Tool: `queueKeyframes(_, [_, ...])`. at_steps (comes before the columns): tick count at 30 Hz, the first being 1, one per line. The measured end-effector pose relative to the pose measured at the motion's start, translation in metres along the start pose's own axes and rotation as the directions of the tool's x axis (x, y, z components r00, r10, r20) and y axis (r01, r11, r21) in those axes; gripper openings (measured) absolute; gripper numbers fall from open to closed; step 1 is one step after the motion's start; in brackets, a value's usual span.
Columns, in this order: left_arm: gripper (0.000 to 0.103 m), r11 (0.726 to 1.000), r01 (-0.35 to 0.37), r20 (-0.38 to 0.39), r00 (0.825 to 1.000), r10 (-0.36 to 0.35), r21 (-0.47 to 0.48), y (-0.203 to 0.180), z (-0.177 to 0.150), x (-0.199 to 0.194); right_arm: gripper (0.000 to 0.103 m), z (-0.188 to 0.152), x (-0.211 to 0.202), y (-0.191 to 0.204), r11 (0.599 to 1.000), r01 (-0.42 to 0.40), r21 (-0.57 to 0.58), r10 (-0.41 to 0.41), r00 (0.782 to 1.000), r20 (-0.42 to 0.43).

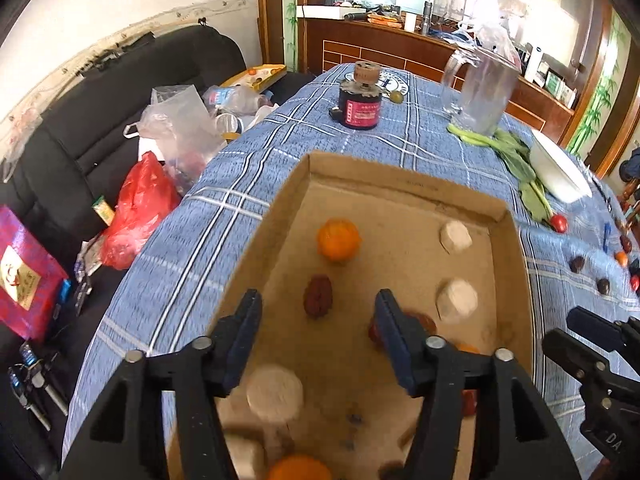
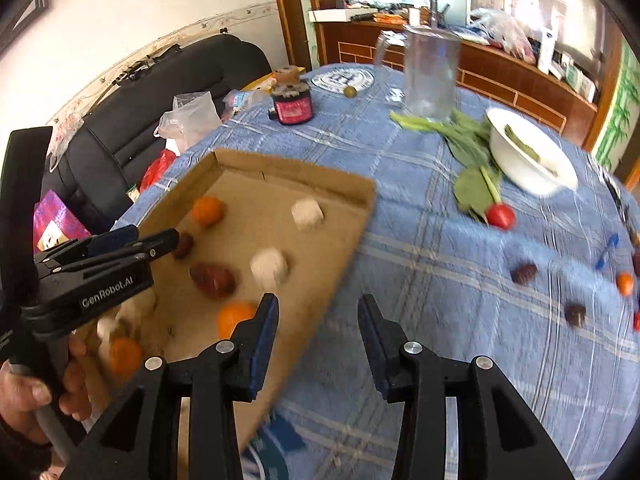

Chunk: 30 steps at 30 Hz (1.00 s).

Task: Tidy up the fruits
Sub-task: 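Grasp a dark date with the left gripper while the right grasps another dark date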

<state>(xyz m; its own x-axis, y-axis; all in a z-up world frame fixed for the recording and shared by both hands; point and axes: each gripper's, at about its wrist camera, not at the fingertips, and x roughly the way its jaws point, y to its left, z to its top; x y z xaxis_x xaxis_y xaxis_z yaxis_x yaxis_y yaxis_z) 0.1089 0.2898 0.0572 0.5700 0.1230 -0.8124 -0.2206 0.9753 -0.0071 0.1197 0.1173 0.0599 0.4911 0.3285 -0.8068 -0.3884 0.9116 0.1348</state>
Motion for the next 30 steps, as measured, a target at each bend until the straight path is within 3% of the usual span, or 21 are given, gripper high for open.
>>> queueKeyframes(6, [0.068, 0.999, 0.021, -0.021, 1.000, -0.020, 0.034, -0.045, -0.021, -0.013, 0.045, -0.047, -0.020, -0.042, 0.998, -0.011, 0.068, 0.013, 1.000, -0.017])
queueKeyframes(12, [0.075, 0.992, 0.067, -0.046, 0.997, -0.062, 0.109, -0.118, -0.031, -0.022, 0.045, -0.075, -0.042, -0.124, 0.983, 0.063, 0.172, -0.064, 0.998, -0.003])
queueKeyframes(15, [0.077, 0.983, 0.079, -0.057, 0.996, -0.070, 0.169, -0.153, -0.030, -0.023, 0.047, -0.075, -0.047, -0.165, 0.974, 0.110, 0.199, -0.114, 0.994, 0.004])
queueKeyframes(19, [0.077, 0.970, 0.074, -0.050, 0.997, -0.064, 0.233, -0.189, -0.026, -0.025, 0.050, -0.062, -0.043, -0.205, 0.973, 0.174, 0.149, -0.178, 0.984, 0.011])
queueKeyframes(26, [0.077, 0.949, 0.047, -0.020, 0.999, -0.042, 0.313, -0.230, -0.017, -0.019, 0.050, -0.036, -0.014, -0.240, 0.978, 0.144, 0.151, -0.146, 0.989, 0.000])
queueKeyframes(30, [0.077, 0.944, 0.063, -0.045, 0.998, -0.051, 0.323, -0.249, -0.009, 0.000, 0.048, -0.034, 0.003, -0.242, 0.983, 0.148, 0.108, -0.147, 0.989, -0.013])
